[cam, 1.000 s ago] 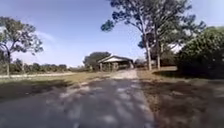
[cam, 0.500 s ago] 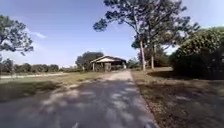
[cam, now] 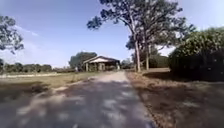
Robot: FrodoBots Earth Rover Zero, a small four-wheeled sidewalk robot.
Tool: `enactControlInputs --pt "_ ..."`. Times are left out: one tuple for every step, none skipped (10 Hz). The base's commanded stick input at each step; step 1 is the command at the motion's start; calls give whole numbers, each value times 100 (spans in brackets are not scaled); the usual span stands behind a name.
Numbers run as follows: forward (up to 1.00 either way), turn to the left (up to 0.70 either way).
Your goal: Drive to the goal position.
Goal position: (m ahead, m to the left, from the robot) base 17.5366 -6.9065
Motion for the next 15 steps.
enactControlInputs --pt "100 0" --pt "100 0" --pt "100 0" --pt "100 0" --pt "100 0" --pt "100 0" --pt "100 0" --pt "100 0" --pt "100 0" --pt "100 0" --pt "100 0" --pt "100 0" --pt "100 0" --pt "100 0" --pt "100 0"
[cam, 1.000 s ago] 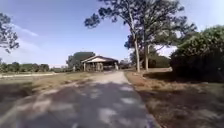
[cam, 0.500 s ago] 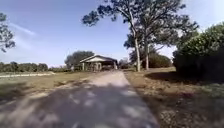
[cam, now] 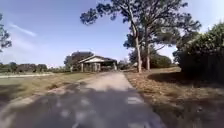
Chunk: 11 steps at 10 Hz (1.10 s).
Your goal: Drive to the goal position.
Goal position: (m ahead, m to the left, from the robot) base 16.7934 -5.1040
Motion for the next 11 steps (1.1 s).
enactControlInputs --pt "100 0" --pt "100 0" --pt "100 0" --pt "100 0" --pt "100 0" --pt "100 0" --pt "100 0" --pt "100 0" --pt "100 0" --pt "100 0" --pt "100 0"
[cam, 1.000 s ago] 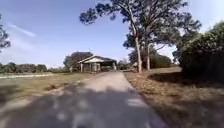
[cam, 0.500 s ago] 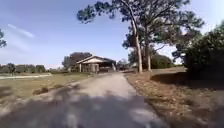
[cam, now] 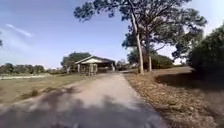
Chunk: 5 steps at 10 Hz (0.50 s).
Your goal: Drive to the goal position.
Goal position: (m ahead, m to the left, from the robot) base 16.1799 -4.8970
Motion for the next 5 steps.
enactControlInputs --pt "100 0" --pt "100 0" --pt "100 0" --pt "100 0" --pt "100 0"
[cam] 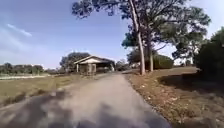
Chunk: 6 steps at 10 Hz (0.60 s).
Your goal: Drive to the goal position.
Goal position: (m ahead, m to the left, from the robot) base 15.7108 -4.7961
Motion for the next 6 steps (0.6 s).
enactControlInputs --pt "100 0" --pt "100 0" --pt "100 0" --pt "100 0" --pt "100 1" --pt "100 2"
